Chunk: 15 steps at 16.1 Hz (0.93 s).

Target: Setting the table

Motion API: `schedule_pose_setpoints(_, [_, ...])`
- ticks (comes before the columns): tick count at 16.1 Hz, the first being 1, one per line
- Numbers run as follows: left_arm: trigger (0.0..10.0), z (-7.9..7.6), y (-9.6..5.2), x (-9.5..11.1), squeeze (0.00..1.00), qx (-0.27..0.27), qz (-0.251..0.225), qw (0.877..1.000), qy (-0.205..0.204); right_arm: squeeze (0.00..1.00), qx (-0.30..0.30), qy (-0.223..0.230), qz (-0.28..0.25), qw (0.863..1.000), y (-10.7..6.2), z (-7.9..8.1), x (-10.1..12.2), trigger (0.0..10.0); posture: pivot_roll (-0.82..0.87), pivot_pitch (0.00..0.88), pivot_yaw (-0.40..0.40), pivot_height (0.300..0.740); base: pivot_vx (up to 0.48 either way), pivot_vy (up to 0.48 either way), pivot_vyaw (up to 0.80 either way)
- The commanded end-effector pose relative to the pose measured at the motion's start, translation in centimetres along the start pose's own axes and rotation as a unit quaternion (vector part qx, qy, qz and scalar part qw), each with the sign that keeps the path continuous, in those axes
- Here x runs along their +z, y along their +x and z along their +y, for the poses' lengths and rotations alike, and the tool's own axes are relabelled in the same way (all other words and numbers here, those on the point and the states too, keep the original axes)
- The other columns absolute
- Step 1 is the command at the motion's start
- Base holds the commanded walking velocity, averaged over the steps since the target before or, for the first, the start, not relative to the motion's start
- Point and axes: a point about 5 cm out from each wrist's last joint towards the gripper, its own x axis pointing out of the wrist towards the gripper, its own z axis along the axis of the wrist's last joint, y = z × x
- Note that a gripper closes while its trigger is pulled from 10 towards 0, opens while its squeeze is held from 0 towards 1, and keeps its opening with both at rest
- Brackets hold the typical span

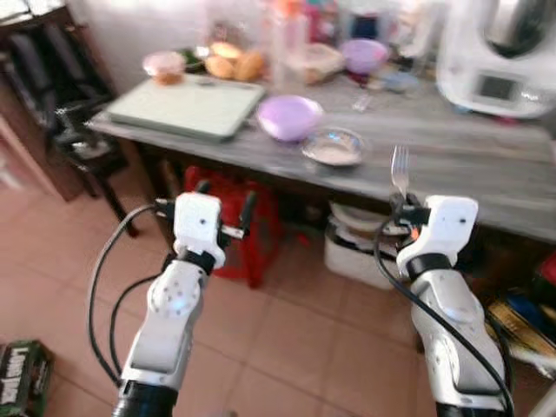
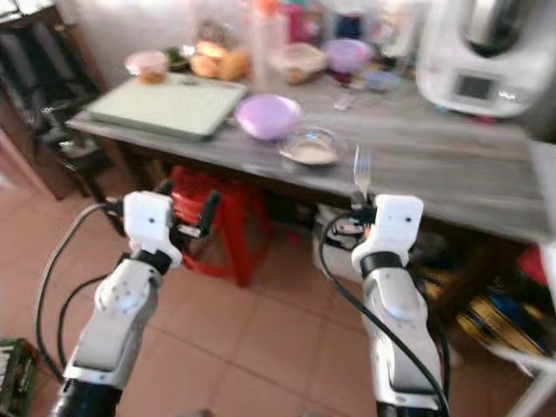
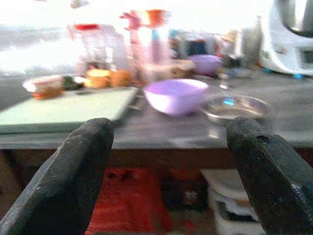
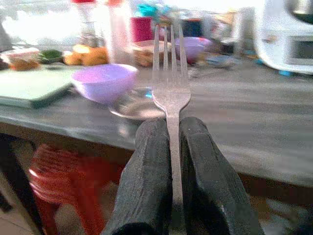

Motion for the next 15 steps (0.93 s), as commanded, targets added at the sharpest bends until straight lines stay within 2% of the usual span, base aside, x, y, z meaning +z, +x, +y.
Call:
schedule_pose_setpoints(1, [10.0, 0.0, 0.1, 0.0, 0.00, -0.006, 0.001, 1.000, 0.000, 0.00, 0.001, 0.001, -0.005, 1.000, -0.1, 0.2, 0.3, 10.0, -0.01, 0.000, 0.013, 0.740, 0.480, 0.000, -0.80])
schedule_pose_setpoints(3, [10.0, -0.2, 0.0, 0.0, 0.00, -0.012, 0.001, 1.000, -0.004, 0.00, -0.001, 0.003, -0.004, 1.000, 0.0, 0.2, 0.3, 10.0, -0.01, 0.000, 0.013, 0.740, 0.480, 0.000, -0.63])
schedule_pose_setpoints(8, [10.0, -0.6, -0.1, 0.0, 0.00, -0.022, 0.000, 1.000, -0.013, 0.00, -0.010, 0.007, -0.004, 1.000, 0.1, 0.3, 0.2, 10.0, -0.01, 0.000, 0.013, 0.740, 0.437, 0.000, 0.00])
schedule_pose_setpoints(10, [10.0, -0.6, -0.1, 0.0, 0.00, -0.020, 0.003, 1.000, -0.007, 0.00, -0.012, 0.007, -0.004, 1.000, 0.2, 0.3, 0.2, 10.0, -0.01, 0.000, 0.013, 0.740, 0.000, 0.000, 0.00])
schedule_pose_setpoints(13, [10.0, -0.8, -0.2, 0.0, 0.00, -0.031, 0.002, 0.999, -0.029, 0.00, -0.040, 0.007, 0.000, 0.999, 0.3, -0.3, 0.1, 10.0, -0.01, 0.000, 0.013, 0.740, 0.000, 0.000, 0.00])
schedule_pose_setpoints(15, [10.0, -0.5, -0.3, 0.0, 0.00, -0.018, 0.002, 1.000, -0.025, 0.00, -0.064, -0.001, 0.007, 0.998, 0.3, -1.0, -0.2, 10.0, 0.00, 0.000, 0.013, 0.740, 0.000, 0.000, -0.61])
